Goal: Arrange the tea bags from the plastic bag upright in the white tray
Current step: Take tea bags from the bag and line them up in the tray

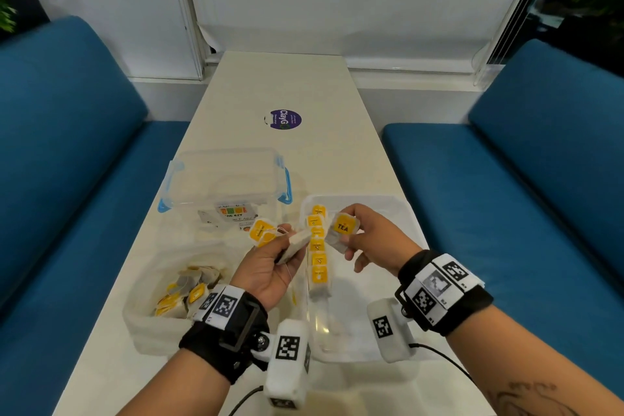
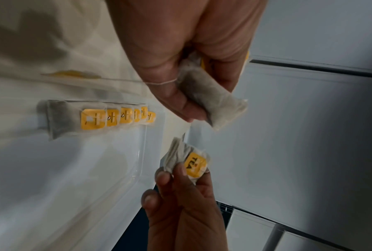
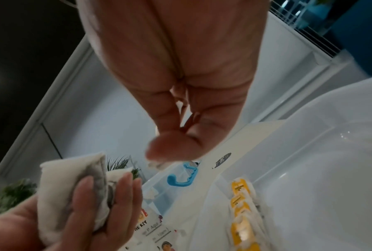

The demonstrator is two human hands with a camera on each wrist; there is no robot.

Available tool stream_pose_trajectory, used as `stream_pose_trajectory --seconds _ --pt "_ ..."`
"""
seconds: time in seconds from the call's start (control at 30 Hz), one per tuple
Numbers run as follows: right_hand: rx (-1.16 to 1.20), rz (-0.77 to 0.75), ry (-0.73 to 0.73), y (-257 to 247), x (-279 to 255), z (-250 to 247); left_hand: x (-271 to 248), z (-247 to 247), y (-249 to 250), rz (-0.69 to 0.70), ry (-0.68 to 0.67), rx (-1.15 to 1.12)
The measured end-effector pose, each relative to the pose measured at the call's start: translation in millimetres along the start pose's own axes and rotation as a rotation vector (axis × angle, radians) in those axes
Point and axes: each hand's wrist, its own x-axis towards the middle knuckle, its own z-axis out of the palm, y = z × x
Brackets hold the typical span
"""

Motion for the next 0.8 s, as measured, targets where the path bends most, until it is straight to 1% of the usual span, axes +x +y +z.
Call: stream_pose_trajectory --seconds 0.1,0.2,0.23,0.3,0.33,0.5,0.57,0.63,0.7,0.8 --pt "-0.087 0.021 -0.021 -2 -1 0 2 -3 3 0.004 0.005 -0.004" --pt "-0.081 0.049 -0.093 0 -1 -1 3 -6 5 0.003 0.009 -0.007" --pt "-0.125 0.059 -0.099 0 -1 -1 3 -6 6 0.003 0.009 -0.009" --pt "-0.324 0.066 -0.073 4 1 -3 2 -6 6 0.003 0.008 -0.007" --pt "-0.386 0.069 -0.066 6 2 -3 2 -6 7 0.004 0.009 -0.005" --pt "-0.396 0.099 -0.025 8 7 -3 4 -10 9 0.004 0.019 -0.002" --pt "-0.425 0.110 -0.032 9 10 -3 6 -12 8 0.000 0.024 0.003" --pt "-0.448 0.150 -0.073 10 13 -1 6 -12 8 -0.009 0.019 0.007" --pt "-0.499 0.216 -0.150 13 17 3 7 -12 7 -0.019 0.012 0.019" --pt "-0.673 0.291 -0.287 17 22 14 9 -13 5 -0.022 0.017 0.019"
